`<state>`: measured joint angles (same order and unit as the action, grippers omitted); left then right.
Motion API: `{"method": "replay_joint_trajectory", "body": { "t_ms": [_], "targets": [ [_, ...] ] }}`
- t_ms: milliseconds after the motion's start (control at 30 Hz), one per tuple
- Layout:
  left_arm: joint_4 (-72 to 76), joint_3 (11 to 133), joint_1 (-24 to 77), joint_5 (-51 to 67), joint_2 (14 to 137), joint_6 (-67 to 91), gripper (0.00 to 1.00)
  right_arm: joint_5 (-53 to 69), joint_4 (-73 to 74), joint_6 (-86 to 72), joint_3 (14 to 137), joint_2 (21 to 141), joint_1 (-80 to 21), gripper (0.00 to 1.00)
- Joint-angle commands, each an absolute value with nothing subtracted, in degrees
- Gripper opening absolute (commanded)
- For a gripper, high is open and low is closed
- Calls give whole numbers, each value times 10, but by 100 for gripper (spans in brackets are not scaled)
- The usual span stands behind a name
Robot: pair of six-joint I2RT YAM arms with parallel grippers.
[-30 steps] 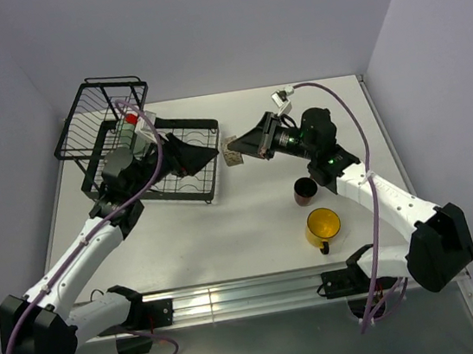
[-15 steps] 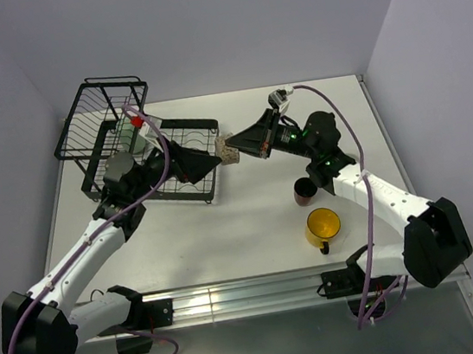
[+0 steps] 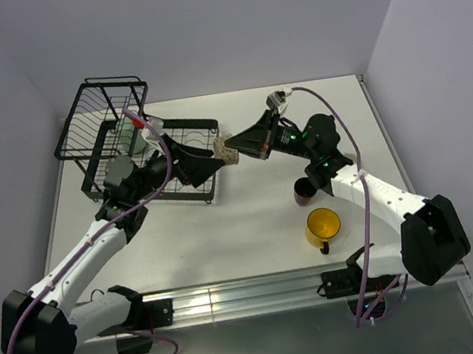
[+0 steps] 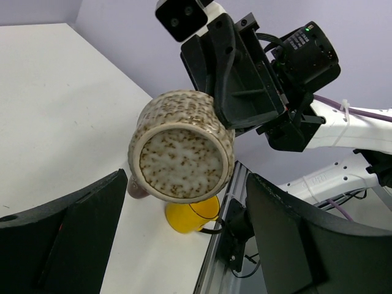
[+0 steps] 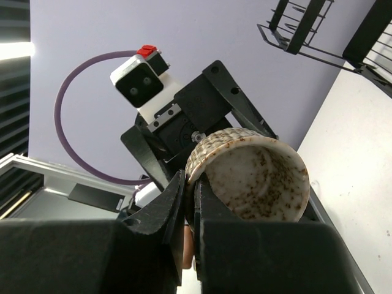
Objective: Load the cups into the dish rack
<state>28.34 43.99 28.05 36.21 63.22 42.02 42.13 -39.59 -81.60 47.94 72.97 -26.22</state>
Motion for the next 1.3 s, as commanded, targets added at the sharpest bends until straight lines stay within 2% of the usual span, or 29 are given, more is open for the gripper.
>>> {"method": "replay_joint_trajectory", "body": {
  "t_ms": [0,1100,1200,1267],
  "targets": [
    [317,444,288,375,626,405,86,430,-457,-834,471,737,-261,0],
    [315,481,317,323,678,402,83,440,-470,-838,464,744,-271,0],
    [310,484,317,323,681,402,81,441,-474,-840,464,745,-271,0],
    [313,483,317,322,681,404,74,440,-473,-839,464,746,-272,0]
  ]
}}
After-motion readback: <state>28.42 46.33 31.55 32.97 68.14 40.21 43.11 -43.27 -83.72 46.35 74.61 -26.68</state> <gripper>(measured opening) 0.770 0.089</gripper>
